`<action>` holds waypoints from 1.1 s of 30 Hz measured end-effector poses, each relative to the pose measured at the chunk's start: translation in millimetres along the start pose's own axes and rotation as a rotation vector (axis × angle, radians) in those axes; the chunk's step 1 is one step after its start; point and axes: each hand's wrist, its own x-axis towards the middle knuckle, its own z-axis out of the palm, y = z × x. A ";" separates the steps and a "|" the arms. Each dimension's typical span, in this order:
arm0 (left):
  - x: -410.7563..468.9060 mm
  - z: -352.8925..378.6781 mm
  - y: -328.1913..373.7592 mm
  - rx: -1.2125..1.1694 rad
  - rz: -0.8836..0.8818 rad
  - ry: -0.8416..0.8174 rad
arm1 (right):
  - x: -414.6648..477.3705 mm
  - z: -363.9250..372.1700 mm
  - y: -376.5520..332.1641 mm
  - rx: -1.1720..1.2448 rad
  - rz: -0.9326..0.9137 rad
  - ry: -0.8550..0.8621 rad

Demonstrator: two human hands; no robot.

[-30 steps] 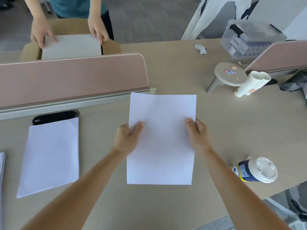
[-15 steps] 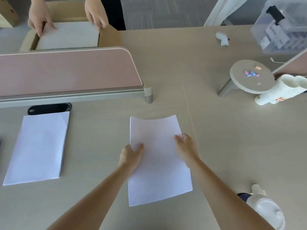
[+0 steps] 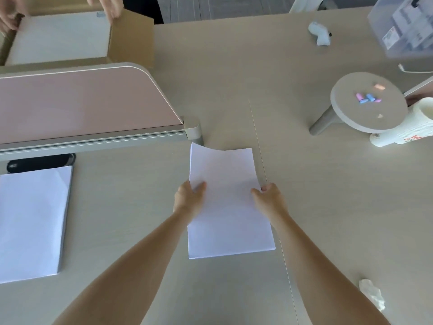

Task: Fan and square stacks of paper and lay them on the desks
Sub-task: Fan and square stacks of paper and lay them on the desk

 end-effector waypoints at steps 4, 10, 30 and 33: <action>12.6 12.6 -3.8 0.026 -0.035 0.017 | 8.6 4.5 13.8 -0.063 -0.010 -0.031; 9.5 21.2 -7.8 -0.018 -0.188 0.091 | 2.5 18.8 18.4 -0.088 0.003 0.077; -32.3 12.4 -27.4 -0.069 -0.354 -0.033 | -21.8 9.6 33.7 -0.091 0.078 -0.024; -37.4 -0.4 -27.7 -0.157 -0.340 -0.052 | -26.8 5.3 29.1 -0.111 0.036 0.018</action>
